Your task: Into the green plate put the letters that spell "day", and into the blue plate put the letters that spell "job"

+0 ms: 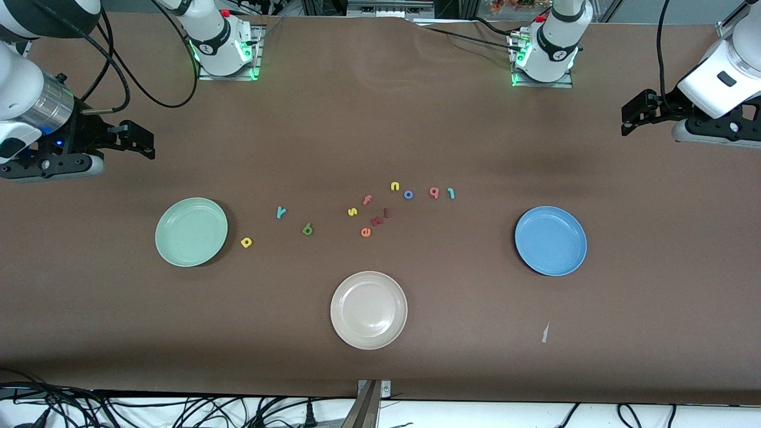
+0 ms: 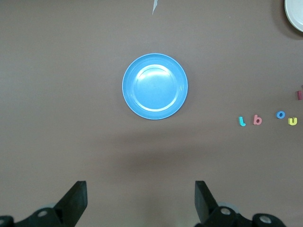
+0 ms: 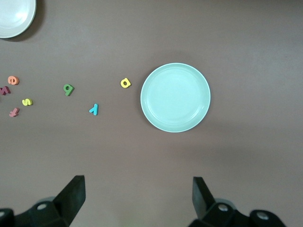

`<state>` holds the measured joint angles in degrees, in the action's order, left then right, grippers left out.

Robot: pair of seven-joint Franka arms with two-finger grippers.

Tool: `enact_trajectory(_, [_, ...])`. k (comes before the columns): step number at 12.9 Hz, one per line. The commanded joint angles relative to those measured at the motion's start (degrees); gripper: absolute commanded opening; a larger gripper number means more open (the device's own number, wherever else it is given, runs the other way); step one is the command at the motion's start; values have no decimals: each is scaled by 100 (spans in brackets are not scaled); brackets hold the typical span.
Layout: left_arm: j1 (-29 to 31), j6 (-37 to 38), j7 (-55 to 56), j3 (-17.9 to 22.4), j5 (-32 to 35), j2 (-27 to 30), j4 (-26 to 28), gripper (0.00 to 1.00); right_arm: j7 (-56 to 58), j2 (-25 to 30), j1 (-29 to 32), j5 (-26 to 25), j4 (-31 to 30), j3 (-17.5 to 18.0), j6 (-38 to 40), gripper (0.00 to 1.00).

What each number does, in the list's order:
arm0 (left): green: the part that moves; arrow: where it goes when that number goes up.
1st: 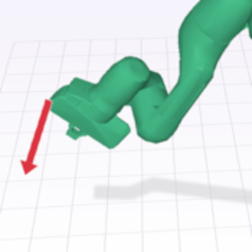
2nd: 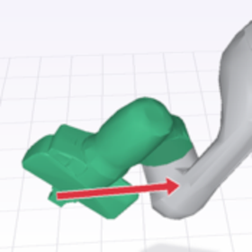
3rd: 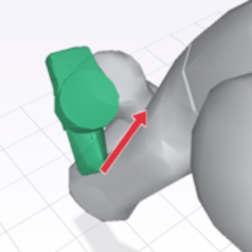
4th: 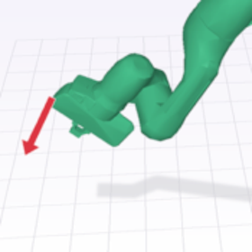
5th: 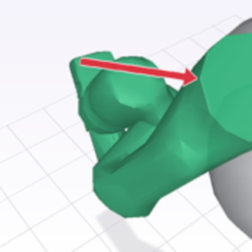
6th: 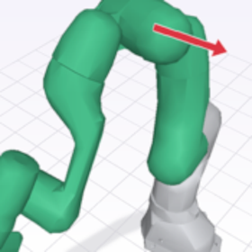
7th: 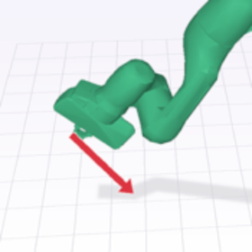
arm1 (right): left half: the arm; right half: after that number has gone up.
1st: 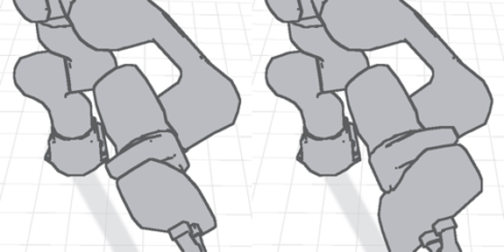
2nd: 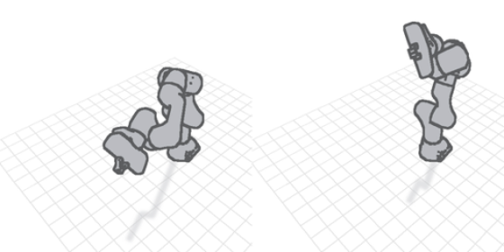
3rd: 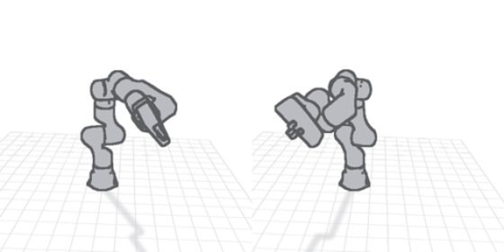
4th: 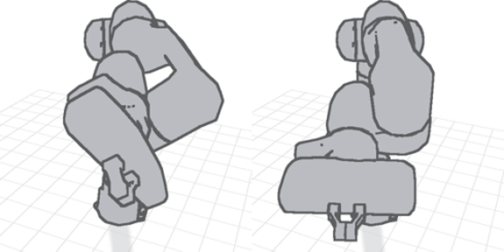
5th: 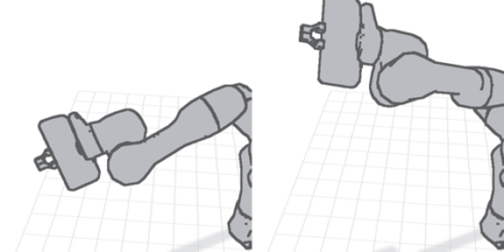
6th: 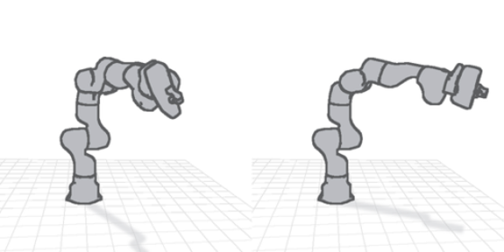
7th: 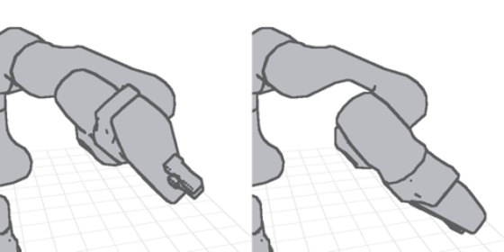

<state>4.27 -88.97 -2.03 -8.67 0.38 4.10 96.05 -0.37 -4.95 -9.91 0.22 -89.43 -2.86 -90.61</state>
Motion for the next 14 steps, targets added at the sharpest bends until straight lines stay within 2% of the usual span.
enact_trajectory(1, [4, 108, -78, -21, 50, -67, -157, 100, -33, -41, -20, -83, 154, 5, 140, 100])
enact_trajectory(14, [4, 108, -78, -21, 58, -67, -157, 100, -60, -68, -72, -127, 119, 14, 123, 100])
